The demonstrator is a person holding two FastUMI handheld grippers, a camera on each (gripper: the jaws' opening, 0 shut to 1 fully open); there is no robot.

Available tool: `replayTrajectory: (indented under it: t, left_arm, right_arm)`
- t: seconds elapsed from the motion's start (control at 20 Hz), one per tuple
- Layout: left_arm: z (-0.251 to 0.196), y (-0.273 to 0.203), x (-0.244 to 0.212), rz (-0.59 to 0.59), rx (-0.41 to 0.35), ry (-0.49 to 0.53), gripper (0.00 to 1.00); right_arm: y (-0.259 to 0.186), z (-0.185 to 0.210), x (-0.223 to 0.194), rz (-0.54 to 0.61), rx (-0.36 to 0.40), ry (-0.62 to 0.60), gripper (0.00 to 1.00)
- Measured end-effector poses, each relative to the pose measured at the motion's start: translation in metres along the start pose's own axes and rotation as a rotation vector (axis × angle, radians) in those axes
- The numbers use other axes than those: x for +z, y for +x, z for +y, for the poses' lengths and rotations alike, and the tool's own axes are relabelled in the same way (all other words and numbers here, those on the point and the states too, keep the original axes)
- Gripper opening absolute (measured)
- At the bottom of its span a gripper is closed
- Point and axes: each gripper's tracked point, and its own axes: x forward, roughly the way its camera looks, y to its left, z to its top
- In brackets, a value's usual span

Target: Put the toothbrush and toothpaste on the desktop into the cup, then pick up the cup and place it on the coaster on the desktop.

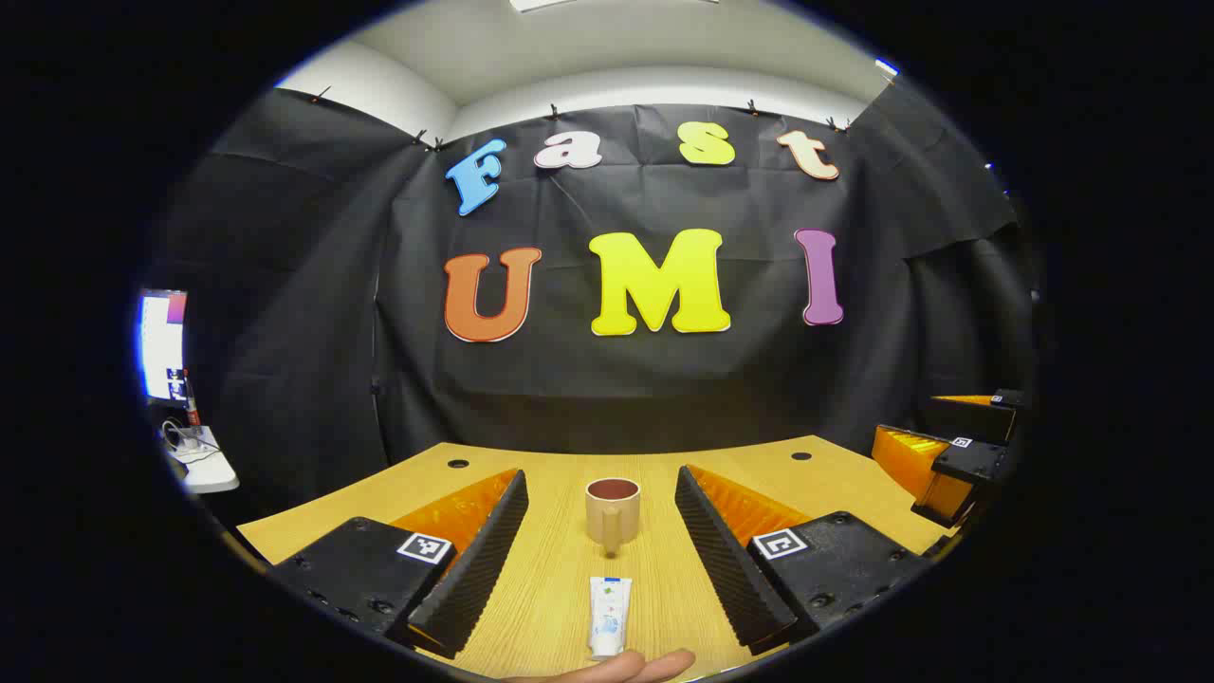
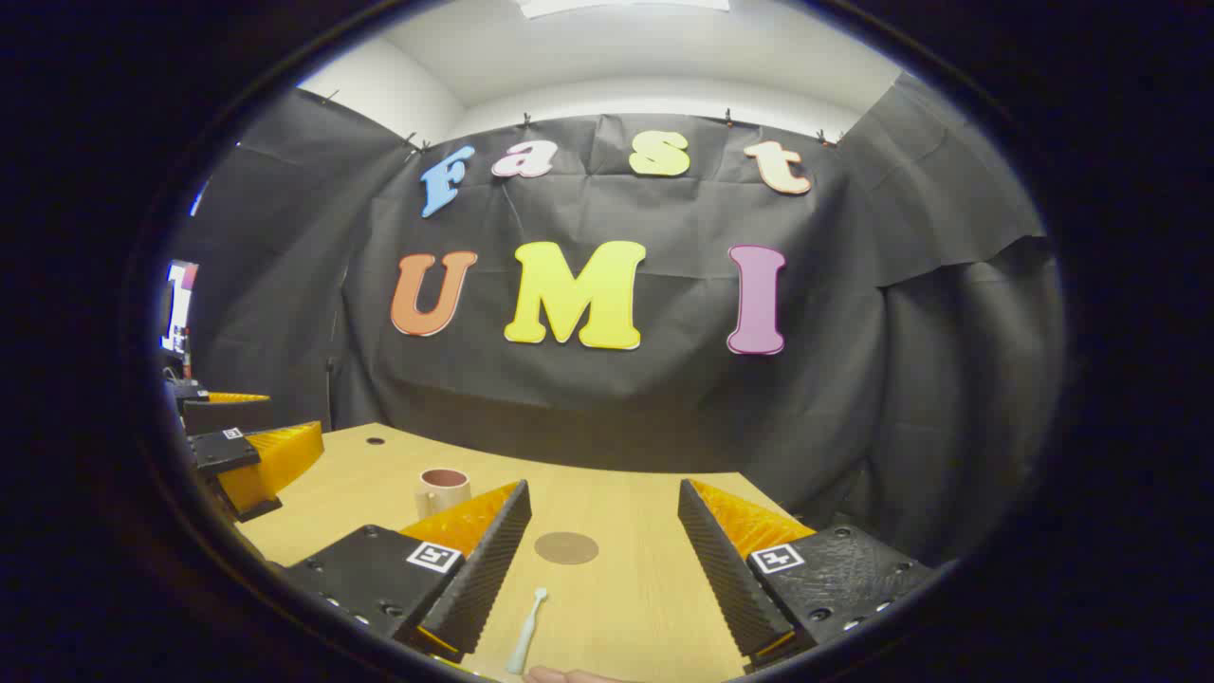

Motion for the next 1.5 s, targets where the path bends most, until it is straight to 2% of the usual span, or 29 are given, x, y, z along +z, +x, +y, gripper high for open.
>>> replayTrajectory:
  t: [0.35,0.55,0.75,0.9,1.15,1.5]
  left_arm:
    - [0.003,0.000,0.001,-0.004,0.015,-0.016,0.99]
    - [-0.003,-0.001,-0.006,0.023,-0.007,-0.030,0.99]
    - [-0.004,-0.001,-0.005,0.021,-0.015,-0.023,0.99]
    - [-0.006,0.003,-0.012,0.039,-0.024,-0.025,0.99]
    - [-0.023,0.007,-0.047,0.150,-0.086,-0.067,0.99]
    - [-0.026,-0.002,-0.116,0.369,-0.122,-0.015,1.00]
  right_arm:
    - [-0.002,-0.007,0.005,-0.012,-0.024,0.006,0.95]
    - [0.000,-0.005,0.004,-0.009,-0.018,-0.006,0.96]
    - [0.004,-0.023,0.005,-0.015,-0.064,-0.012,0.95]
    - [0.007,-0.025,0.002,-0.005,-0.069,0.003,0.93]
    - [0.009,-0.027,-0.009,0.027,-0.067,-0.009,0.96]
    - [0.008,-0.026,-0.029,0.069,-0.060,-0.044,0.95]
